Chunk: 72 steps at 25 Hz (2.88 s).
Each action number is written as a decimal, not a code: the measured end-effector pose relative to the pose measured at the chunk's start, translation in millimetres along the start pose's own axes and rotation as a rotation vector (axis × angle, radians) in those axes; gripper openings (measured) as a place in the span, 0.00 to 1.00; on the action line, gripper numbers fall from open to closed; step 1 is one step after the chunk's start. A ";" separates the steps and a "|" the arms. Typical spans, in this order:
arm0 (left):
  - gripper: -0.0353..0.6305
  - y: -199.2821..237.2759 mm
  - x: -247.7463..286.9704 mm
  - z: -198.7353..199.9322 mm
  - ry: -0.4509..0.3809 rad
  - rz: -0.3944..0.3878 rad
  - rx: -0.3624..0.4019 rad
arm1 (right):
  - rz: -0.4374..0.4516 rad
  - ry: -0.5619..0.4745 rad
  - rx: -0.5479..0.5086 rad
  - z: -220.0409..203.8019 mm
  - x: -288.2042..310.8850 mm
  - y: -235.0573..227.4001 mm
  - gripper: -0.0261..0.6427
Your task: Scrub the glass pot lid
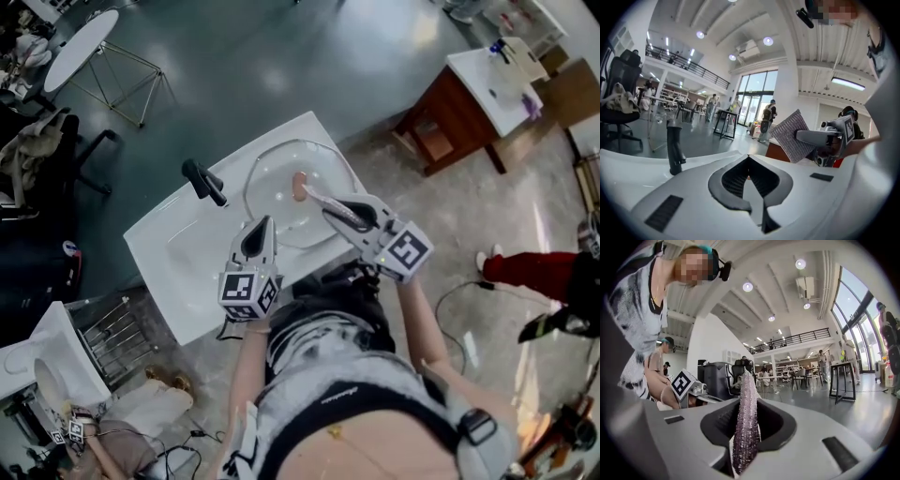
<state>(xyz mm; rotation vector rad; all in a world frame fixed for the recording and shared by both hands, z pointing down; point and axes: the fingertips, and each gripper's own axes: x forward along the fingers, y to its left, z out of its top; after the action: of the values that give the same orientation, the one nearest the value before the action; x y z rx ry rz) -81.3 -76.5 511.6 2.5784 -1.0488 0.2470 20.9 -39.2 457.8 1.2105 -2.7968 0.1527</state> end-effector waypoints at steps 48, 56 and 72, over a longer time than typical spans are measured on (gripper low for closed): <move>0.06 -229.0 -98.4 65.0 -0.247 0.215 0.125 | 0.027 -0.146 -0.063 67.7 -161.9 88.1 0.16; 0.06 -230.1 -107.5 61.8 -0.243 0.203 0.126 | 0.020 -0.104 -0.078 60.8 -161.2 99.3 0.16; 0.06 -229.4 -107.6 62.2 -0.237 0.195 0.124 | 0.036 -0.099 -0.100 64.2 -157.4 103.1 0.16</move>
<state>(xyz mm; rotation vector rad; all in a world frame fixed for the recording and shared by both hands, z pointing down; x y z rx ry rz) 5.2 122.1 366.0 2.6646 -1.4144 0.0553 50.2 136.3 369.1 1.1763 -2.8729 -0.0456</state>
